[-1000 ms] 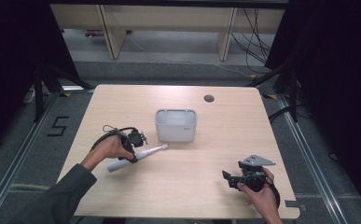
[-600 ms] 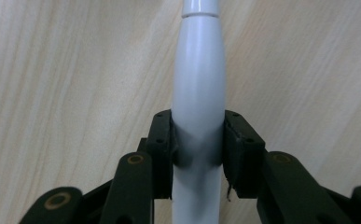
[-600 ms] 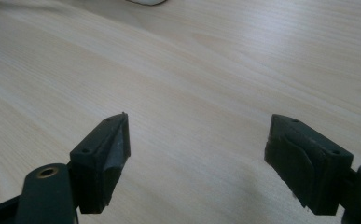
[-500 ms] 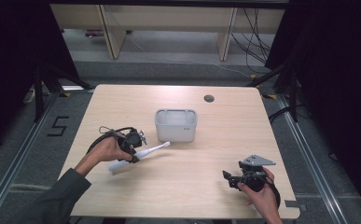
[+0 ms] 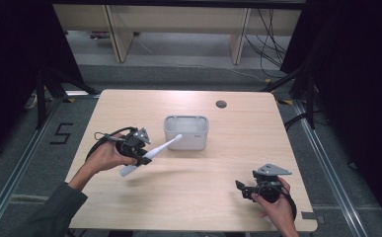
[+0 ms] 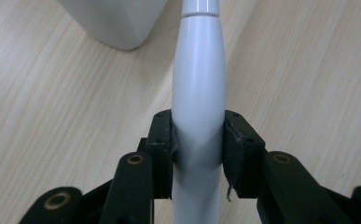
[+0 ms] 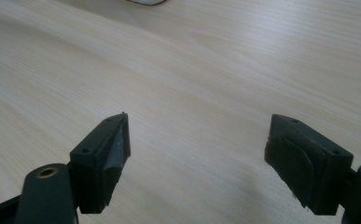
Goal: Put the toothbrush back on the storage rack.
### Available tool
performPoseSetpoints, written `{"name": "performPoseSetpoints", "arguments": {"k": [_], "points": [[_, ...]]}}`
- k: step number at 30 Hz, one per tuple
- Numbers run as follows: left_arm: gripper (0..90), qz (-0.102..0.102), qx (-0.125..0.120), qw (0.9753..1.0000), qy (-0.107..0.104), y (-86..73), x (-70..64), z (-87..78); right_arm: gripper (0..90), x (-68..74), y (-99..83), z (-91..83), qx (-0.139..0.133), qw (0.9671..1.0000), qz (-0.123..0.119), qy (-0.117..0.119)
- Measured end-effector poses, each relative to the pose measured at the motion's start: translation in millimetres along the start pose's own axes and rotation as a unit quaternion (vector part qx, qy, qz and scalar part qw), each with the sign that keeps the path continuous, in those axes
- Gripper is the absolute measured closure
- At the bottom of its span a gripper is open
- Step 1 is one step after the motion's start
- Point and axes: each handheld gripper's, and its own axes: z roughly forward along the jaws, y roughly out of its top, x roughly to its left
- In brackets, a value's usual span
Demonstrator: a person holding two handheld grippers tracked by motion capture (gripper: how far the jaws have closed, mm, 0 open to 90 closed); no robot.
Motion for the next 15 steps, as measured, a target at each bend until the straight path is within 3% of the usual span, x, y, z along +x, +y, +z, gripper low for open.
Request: {"name": "performPoseSetpoints", "arguments": {"k": [3, 5, 7, 8, 11, 12, 13, 14, 15], "points": [[66.3, 0.003, -0.006, 1.0, 0.007, 0.7, -0.4, -0.3, 22.4, -0.1, 0.0, 0.0, 0.0, 1.0, 0.001, 0.0], [66.3, -0.013, -0.036, 0.9992, 0.007, 2.5, -0.5, -1.9, 22.4, 0.0, 0.0, -0.1, 0.0, 1.0, 0.001, 0.0], [66.3, -0.007, -0.043, 0.999, 0.007, 3.3, 1.3, -3.5, 22.4, -0.2, -0.1, -0.1, 0.0, 1.0, -0.001, 0.0], [66.3, -0.015, -0.053, 0.9984, 0.004, 3.8, 1.0, -3.6, 22.4, 0.1, -0.1, -0.1, 0.0, 1.0, 0.001, 0.0], [66.3, -0.023, -0.088, 0.9956, 0.024, 6.0, 1.6, -4.8, 22.4, -0.2, 0.0, -0.1, 0.0, 1.0, 0.0, 0.001], [66.3, -0.027, -0.099, 0.9943, 0.028, 6.6, 2.0, -5.1, 22.5, -1.8, 0.2, 0.0, -0.002, 0.9999, -0.011, -0.003], [66.3, -0.027, -0.099, 0.9943, 0.028, 6.6, 2.0, -5.1, 22.4, -1.9, 0.2, -0.1, -0.002, 0.9999, -0.011, -0.003], [66.3, -0.041, -0.117, 0.992, 0.025, 7.6, 3.2, -5.8, 22.4, -2.0, 0.2, -0.2, -0.002, 0.9999, -0.012, -0.003], [66.3, -0.041, -0.117, 0.992, 0.025, 7.6, 3.2, -5.8, 22.4, -2.0, 0.2, -0.2, -0.002, 0.9999, -0.012, -0.003]]}}
